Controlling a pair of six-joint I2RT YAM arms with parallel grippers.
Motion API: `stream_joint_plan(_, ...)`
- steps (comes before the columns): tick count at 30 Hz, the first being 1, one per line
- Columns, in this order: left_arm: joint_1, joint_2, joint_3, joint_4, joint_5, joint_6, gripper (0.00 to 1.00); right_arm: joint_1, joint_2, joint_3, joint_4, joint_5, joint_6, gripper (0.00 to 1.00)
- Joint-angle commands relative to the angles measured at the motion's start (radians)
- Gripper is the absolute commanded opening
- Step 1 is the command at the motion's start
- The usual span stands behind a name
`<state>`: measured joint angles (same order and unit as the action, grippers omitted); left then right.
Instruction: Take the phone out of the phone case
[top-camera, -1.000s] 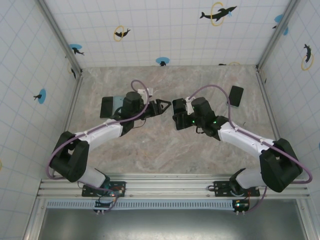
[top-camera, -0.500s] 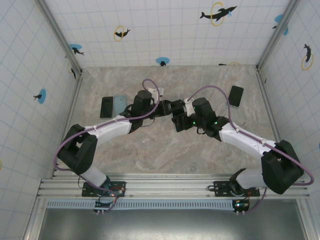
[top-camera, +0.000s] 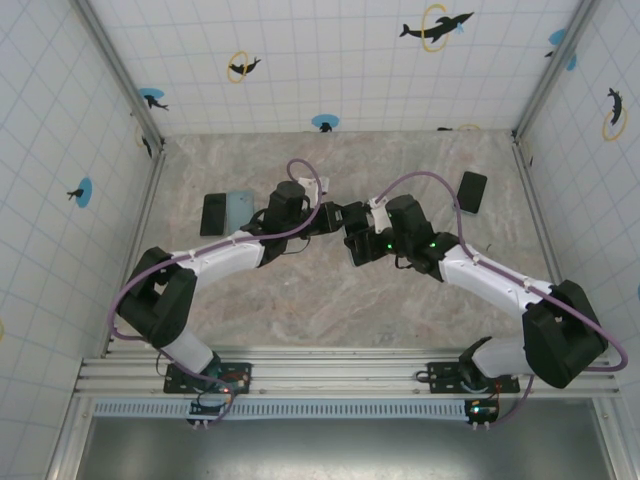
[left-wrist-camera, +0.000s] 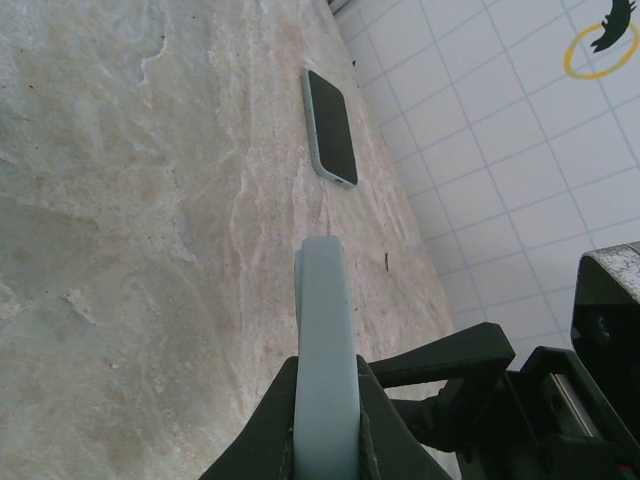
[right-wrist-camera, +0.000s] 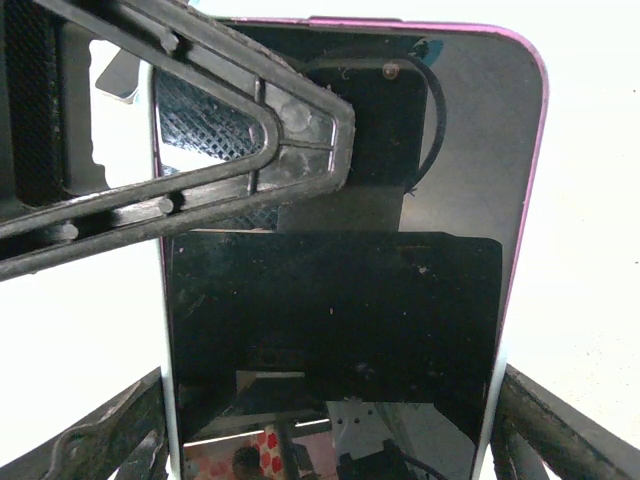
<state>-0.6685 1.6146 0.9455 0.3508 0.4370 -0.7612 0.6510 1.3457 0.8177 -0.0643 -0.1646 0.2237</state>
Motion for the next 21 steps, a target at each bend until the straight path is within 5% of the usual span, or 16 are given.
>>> stream_joint_plan(1, 0.005, 0.004, 0.022, 0.032, -0.004, -0.032, 0.11, -0.01, -0.036, 0.017, 0.059, -0.024, 0.002, 0.64)
stream_joint_plan(9, 0.09, 0.002, 0.013, 0.173, 0.046, -0.161, 0.09, -0.014, -0.109, -0.072, 0.125, 0.006, 0.038, 0.88)
stream_joint_plan(14, 0.148, -0.004, 0.015, 0.212, 0.057, -0.211, 0.09, -0.018, -0.177, -0.146, 0.209, 0.039, 0.124, 0.89)
stream_joint_plan(21, 0.166, -0.007, 0.024, 0.28, 0.09, -0.295, 0.09, -0.002, -0.233, -0.342, 0.626, 0.006, 0.552, 0.79)
